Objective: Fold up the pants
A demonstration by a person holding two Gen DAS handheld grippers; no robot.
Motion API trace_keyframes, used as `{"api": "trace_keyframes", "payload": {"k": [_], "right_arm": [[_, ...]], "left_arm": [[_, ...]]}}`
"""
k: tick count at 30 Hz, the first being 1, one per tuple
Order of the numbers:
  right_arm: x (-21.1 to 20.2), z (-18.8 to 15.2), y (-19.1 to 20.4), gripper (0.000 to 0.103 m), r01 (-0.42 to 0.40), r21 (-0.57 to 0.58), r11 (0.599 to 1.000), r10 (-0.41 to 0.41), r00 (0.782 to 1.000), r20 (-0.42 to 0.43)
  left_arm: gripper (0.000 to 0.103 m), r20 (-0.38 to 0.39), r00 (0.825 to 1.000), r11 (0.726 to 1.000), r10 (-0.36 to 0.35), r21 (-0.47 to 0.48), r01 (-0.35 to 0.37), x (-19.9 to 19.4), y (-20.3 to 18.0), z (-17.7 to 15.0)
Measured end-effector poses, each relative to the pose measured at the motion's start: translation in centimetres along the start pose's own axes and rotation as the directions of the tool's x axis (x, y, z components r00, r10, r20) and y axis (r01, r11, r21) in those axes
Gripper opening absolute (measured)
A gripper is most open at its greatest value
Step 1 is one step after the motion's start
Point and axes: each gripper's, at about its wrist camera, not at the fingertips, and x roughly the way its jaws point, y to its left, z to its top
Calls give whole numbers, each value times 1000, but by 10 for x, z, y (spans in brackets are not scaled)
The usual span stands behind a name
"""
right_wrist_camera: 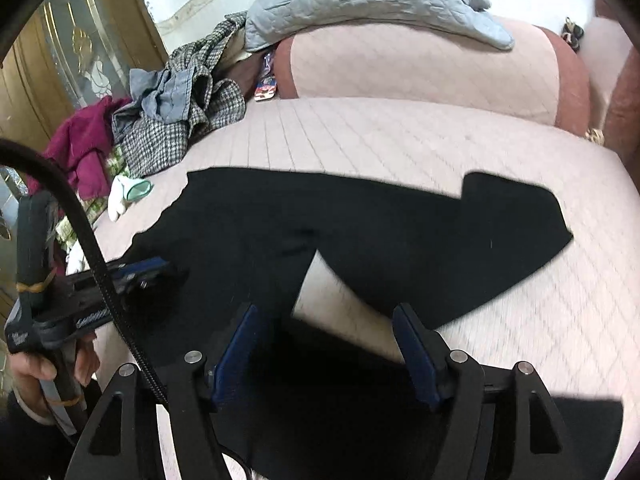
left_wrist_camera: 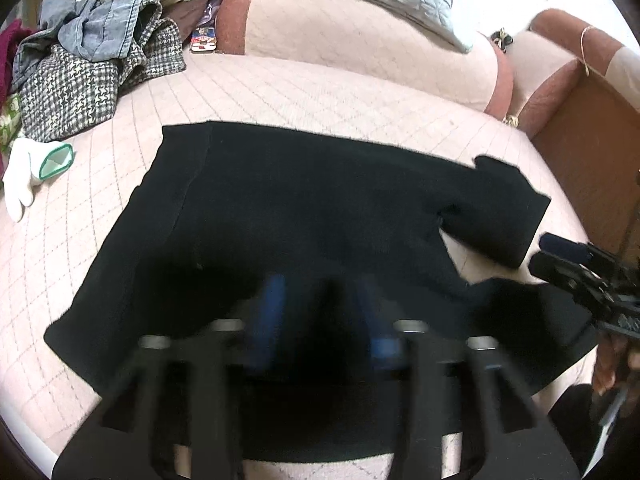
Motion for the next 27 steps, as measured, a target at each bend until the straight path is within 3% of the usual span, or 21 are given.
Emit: {"api": "trace_keyframes", "payload": {"k": [3,9,13,16,21,27], "right_arm": [[10,18,-6,67,14,-21,1000,-14,1000,-5],[33,57,-22,67,35,-70,997,-36,999,-14],[51,76,-25,67,33,-139,990,-39,999,-36],[66,85,-26,68,11,-207,978,-27,997,-72],[87,90,-32,70,-15,-290,957,-26,990,-137],[108,93,-39,72,-48,-318,947,-18,979,-202]], "left_arm": [[65,12,999,999,-31,-9,31,-1,8,16],[65,-13,1000,1000,-9,11,9,14,31,63],[65,-53,999,987,12,160,-4,36,34,97],[65,-85,996,954,31,300,-4,57,30,115],[65,-109,994,912,21,410,26,82,26,133],[65,-173,983,830,68,557,41,118,19,136]]}}
